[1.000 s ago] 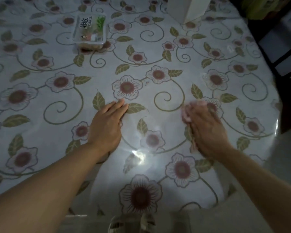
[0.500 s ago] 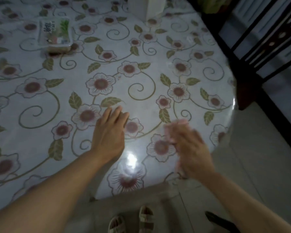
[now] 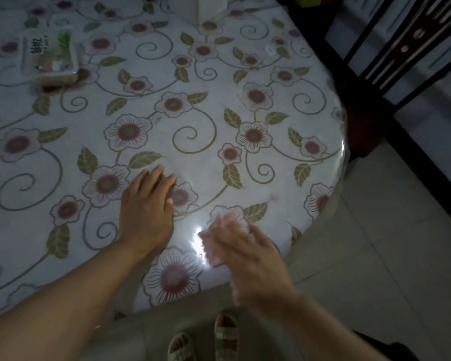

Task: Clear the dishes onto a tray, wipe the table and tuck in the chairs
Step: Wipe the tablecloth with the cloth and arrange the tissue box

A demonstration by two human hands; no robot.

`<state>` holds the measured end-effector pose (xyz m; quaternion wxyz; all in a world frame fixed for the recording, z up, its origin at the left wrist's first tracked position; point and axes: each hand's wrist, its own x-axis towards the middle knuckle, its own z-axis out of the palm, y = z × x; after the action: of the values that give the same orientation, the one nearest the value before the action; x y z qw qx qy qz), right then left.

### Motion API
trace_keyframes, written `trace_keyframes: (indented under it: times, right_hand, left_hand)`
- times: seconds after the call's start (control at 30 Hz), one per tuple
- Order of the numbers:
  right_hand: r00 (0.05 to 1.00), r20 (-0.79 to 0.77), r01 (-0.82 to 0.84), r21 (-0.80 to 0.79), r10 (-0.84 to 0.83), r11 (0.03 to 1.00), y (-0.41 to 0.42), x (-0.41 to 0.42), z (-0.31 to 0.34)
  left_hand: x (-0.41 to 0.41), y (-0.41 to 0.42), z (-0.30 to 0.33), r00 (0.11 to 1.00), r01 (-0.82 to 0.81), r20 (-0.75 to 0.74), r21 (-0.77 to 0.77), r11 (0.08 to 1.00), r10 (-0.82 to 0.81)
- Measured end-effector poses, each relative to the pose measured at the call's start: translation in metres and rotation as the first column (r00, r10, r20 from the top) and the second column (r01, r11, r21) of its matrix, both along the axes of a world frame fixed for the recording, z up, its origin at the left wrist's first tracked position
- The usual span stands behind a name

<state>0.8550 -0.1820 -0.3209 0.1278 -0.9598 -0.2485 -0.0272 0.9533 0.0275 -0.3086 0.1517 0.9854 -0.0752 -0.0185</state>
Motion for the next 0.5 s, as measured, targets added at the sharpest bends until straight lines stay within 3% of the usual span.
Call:
trace_keyframes:
  times: [0.07, 0.13, 0.2, 0.23, 0.3, 0.37, 0.43, 0.5]
  right_hand:
    - [0.993, -0.024, 0.112, -0.038, -0.113, 0.993, -0.051, 0.029, 0.006]
    - [0.913, -0.024, 0.408, 0.065, -0.407, 0.911, -0.085, 0.058, 0.014]
    - [0.801, -0.051, 0.598, 0.133, -0.597, 0.79, -0.072, 0.069, 0.011]
    - [0.788, -0.028, 0.61, 0.16, -0.614, 0.776, -0.052, 0.063, 0.007]
    - [0.864, -0.019, 0.493, 0.239, -0.504, 0.836, -0.003, 0.034, -0.001]
    - [0.972, -0.051, 0.234, 0.246, -0.229, 0.941, 0.028, -0.003, -0.005]
    - [1.0, -0.028, -0.007, 0.137, 0.011, 0.991, 0.015, -0.005, -0.002]
    - [0.996, -0.034, -0.086, -0.008, 0.086, 0.996, -0.021, 0.025, 0.002]
  left_hand:
    - [-0.001, 0.002, 0.0, 1.0, -0.007, 0.006, -0.011, 1.0, 0.008]
    - [0.0, 0.003, -0.001, 1.0, -0.005, 0.022, -0.009, 1.0, 0.005]
    - [0.001, 0.004, -0.002, 0.999, 0.002, 0.038, -0.003, 1.0, -0.002]
    - [0.001, 0.003, -0.001, 0.999, 0.001, 0.043, -0.007, 1.0, -0.001]
    - [0.001, 0.001, 0.001, 0.999, -0.01, 0.046, -0.016, 1.0, 0.011]
    - [0.001, -0.001, 0.002, 0.998, -0.017, 0.059, -0.008, 1.0, 0.018]
    - [0.005, 0.0, 0.004, 0.997, -0.006, 0.074, 0.003, 1.0, 0.006]
    - [0.013, 0.003, 0.005, 0.996, 0.014, 0.086, 0.006, 1.0, -0.015]
